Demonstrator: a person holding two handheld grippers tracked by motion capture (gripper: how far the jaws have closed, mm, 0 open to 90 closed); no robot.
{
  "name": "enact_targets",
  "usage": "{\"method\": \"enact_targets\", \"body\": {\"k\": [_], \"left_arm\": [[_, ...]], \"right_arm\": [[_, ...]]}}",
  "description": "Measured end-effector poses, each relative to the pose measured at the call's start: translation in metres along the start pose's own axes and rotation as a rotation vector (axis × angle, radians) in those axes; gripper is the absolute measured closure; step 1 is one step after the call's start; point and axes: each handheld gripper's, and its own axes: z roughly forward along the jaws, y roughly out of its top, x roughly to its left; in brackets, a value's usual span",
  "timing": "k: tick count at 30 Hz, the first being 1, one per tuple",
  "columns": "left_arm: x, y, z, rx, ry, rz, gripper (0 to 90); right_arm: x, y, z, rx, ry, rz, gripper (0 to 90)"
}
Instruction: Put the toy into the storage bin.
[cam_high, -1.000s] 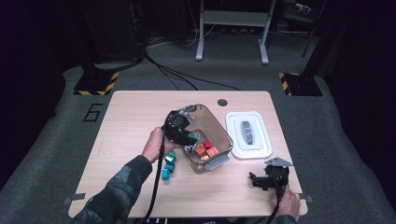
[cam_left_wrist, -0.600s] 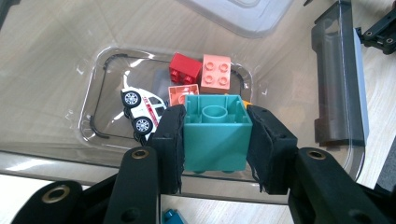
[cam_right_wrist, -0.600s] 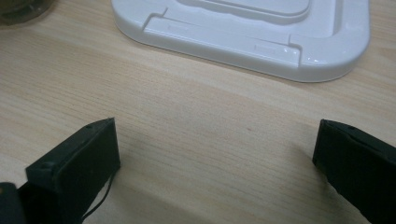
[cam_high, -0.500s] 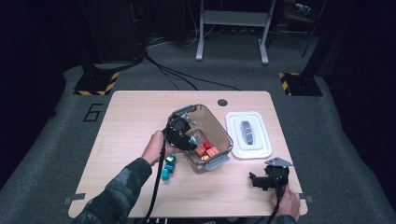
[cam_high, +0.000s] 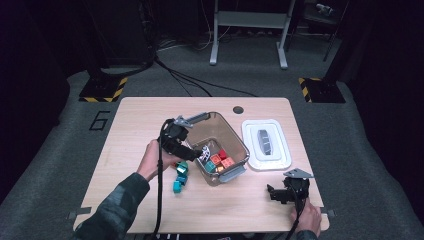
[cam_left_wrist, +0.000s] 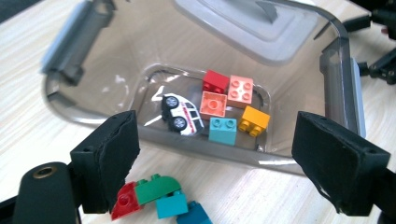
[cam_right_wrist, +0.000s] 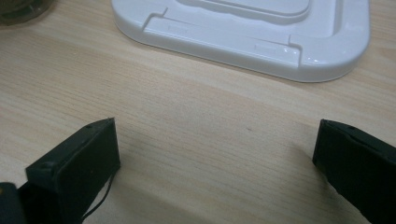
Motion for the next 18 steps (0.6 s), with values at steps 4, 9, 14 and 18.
{"method": "enact_targets", "body": {"k": [4, 9, 14, 18], "left_arm": [[0.003, -0.011, -0.005, -0.014, 0.022, -0.013, 11.9], [0.007, -0.038, -0.007, -0.035, 0.070, -0.049, 11.7], [0.011, -0.066, 0.000, -0.013, 0.077, -0.088, 10.2], [0.008, -0.096, 0.018, 0.035, 0.095, -0.112, 9.2]], "right_arm": [[0.000, 0.000, 0.000, 0.000, 0.000, 0.000, 0.0], [0.000, 0.000, 0.000, 0.000, 0.000, 0.000, 0.0], [0.000, 0.000, 0.000, 0.000, 0.000, 0.000, 0.0], [0.000, 0.000, 0.000, 0.000, 0.000, 0.000, 0.0]]}}
